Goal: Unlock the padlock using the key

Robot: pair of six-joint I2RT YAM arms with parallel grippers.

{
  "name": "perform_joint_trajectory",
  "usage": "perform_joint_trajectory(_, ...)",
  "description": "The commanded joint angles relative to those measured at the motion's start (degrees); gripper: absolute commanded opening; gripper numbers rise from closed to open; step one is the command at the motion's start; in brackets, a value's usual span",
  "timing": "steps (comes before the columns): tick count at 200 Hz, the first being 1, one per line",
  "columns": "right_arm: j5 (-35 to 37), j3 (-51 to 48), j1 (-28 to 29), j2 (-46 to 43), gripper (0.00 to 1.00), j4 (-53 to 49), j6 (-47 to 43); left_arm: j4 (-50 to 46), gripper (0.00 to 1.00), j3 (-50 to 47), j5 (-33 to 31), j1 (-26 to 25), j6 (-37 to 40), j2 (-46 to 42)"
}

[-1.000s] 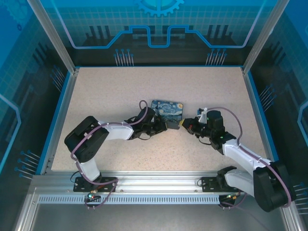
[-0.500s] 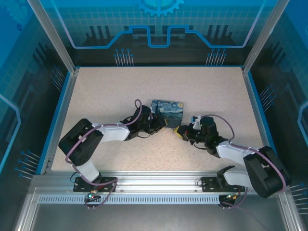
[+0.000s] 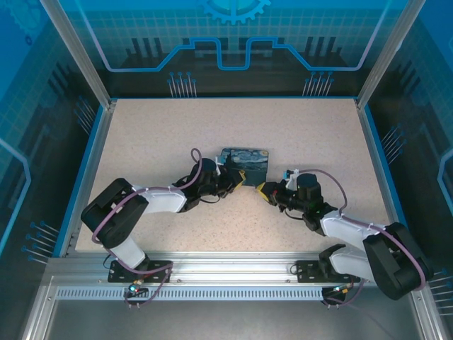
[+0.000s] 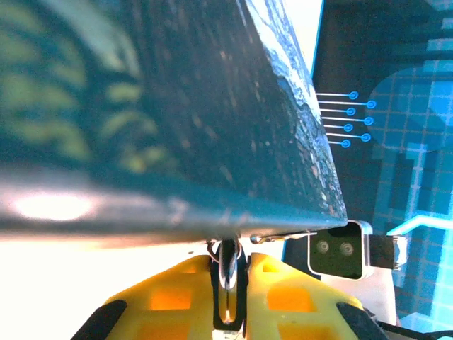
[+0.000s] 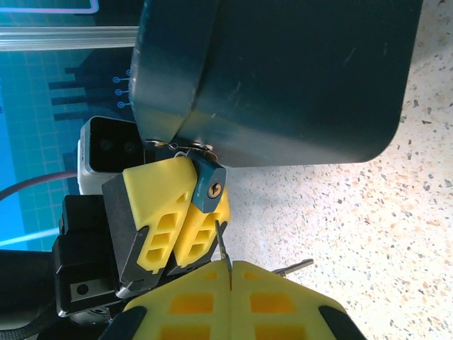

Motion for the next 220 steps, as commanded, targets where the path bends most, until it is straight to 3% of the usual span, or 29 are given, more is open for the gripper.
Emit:
perform_joint_trajectory(1,0.75,-1.07,0.6,-0.89,0.0,2.69,1.61,7.69,0.0,-1.55,-1.44,0.35,-3.56,-1.44)
perform_joint_trajectory(59,-0.81,0.03,0.69,-1.64,0.0,3.28,1.7,10.12,0.0,-1.61,-0.52,0.34,-5.14,-2.06)
perform_joint_trajectory(166,-0.41,-0.88,0.43,-7.6,0.0,-1.24,1.36,13.86,0.0,0.88,8.67,0.45,-7.37,0.7)
perform_joint_trajectory(220,1.4,-1.95,0.16,-10.0,0.0,-1.96,3.1,13.06,0.0,0.79,7.97,0.43,-7.56,-0.47)
